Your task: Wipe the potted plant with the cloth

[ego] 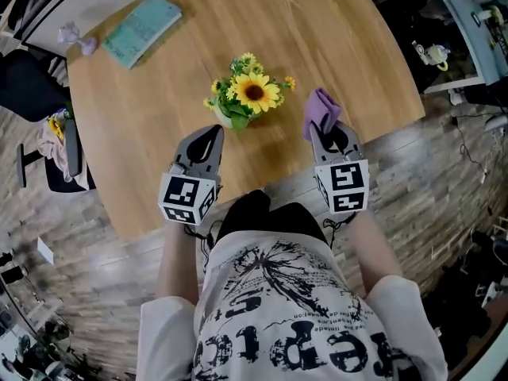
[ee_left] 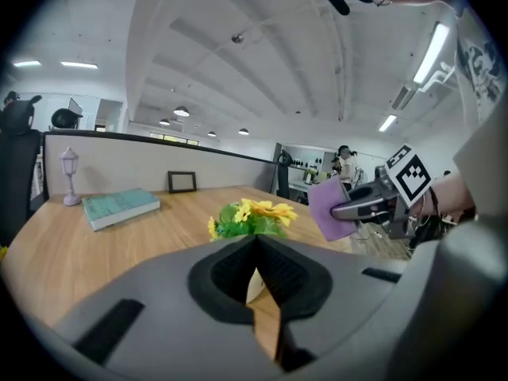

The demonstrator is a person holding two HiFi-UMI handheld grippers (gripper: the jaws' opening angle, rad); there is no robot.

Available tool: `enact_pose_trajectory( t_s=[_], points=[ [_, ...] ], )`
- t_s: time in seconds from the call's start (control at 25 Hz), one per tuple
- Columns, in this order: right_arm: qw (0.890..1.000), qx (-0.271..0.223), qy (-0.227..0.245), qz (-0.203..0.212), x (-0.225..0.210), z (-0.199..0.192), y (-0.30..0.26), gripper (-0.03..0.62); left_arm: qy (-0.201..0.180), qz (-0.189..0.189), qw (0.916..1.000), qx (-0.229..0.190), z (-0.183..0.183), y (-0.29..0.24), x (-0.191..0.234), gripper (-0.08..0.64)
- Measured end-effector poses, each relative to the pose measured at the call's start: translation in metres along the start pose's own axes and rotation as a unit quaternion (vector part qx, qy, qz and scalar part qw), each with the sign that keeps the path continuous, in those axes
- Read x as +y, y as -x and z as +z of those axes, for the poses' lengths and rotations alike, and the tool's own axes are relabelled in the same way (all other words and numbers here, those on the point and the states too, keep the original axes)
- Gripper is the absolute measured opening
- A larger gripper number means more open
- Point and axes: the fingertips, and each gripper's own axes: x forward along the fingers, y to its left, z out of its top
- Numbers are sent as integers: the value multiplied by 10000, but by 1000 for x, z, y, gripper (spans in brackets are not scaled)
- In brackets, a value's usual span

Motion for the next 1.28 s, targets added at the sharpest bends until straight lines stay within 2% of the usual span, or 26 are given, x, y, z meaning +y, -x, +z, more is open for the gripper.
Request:
enact_pose_trajectory(
  t_s=[0.08, 0.28, 0.44, 0.64, 0.72, 0.84, 1.04, 1.28],
  points=[
    [9999, 120, 10, -6, -9, -4, -16, 72, 36, 16, 9999, 158, -7, -15, 7, 3],
    [9986, 273, -382, 241, -26, 3, -44, 72, 10, 75, 9980, 623, -24, -40, 16, 3],
    [9986, 422, -73, 297, -39, 7, -74, 72, 242, 90, 9965, 796, -35, -56, 23, 3],
    [9932, 694, 127, 921, -31, 9, -111, 72, 717, 178, 9948, 697, -37, -64, 29, 3],
    [9898, 795, 264, 1154, -26, 9, -125, 72, 847, 245, 9941, 631, -36, -66, 32, 3],
    [9828, 966, 436, 1509, -17, 2, -144, 72, 843, 290, 9941, 617, -36, -67, 31, 3],
    [9632, 1332, 643, 2245, 12, -16, -161, 72, 960, 254, 9936, 546, -36, -66, 31, 3],
    [9487, 1418, 869, 2690, 39, -16, -167, 72, 946, 241, 9935, 582, -34, -66, 31, 3]
  ],
)
